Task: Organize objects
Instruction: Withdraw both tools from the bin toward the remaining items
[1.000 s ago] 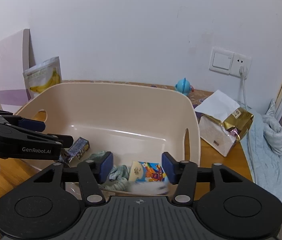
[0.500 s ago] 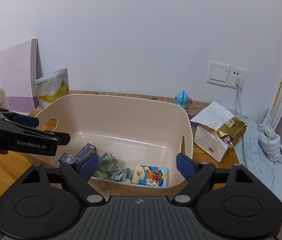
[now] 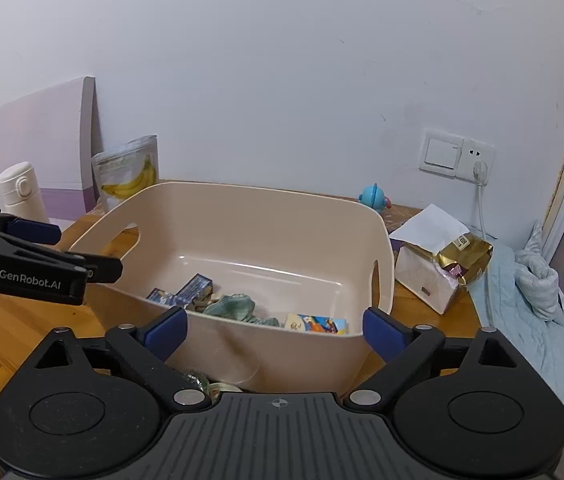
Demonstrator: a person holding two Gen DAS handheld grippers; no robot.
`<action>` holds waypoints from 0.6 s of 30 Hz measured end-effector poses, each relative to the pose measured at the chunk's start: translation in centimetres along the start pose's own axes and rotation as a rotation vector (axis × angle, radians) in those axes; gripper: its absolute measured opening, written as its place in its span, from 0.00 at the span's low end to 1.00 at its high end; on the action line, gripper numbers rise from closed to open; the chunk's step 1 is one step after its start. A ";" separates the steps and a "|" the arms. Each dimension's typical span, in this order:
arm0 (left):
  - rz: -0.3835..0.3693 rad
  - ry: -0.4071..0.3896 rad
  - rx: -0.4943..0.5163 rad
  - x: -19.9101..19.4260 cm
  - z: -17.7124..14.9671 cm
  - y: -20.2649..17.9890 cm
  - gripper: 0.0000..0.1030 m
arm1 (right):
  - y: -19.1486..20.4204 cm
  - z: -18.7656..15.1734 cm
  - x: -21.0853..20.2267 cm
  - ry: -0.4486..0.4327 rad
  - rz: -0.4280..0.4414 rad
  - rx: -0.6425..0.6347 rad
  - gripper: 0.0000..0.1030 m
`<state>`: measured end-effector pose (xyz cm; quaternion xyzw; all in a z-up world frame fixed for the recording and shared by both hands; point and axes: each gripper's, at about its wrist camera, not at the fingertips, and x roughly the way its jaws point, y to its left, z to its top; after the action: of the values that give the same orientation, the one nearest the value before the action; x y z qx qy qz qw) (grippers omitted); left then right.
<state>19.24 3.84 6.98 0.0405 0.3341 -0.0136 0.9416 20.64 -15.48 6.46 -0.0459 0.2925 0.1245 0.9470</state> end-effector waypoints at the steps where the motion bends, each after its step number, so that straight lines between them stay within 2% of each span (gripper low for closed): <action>1: 0.003 0.006 -0.003 -0.1 -0.4 0.1 0.86 | 0.1 -0.2 0.0 0.003 0.000 -0.001 0.96; 11: 0.004 0.077 -0.021 -0.5 -4.7 0.5 0.86 | 1.1 -2.8 0.2 0.054 0.020 -0.033 0.99; 18: -0.036 0.122 -0.036 0.3 -7.1 0.7 0.86 | 1.2 -5.0 1.6 0.116 0.029 -0.041 0.99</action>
<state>15.03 5.10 1.35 0.0182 0.3918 -0.0219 0.9196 18.89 -14.75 1.46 -0.0683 0.3447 0.1415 0.9255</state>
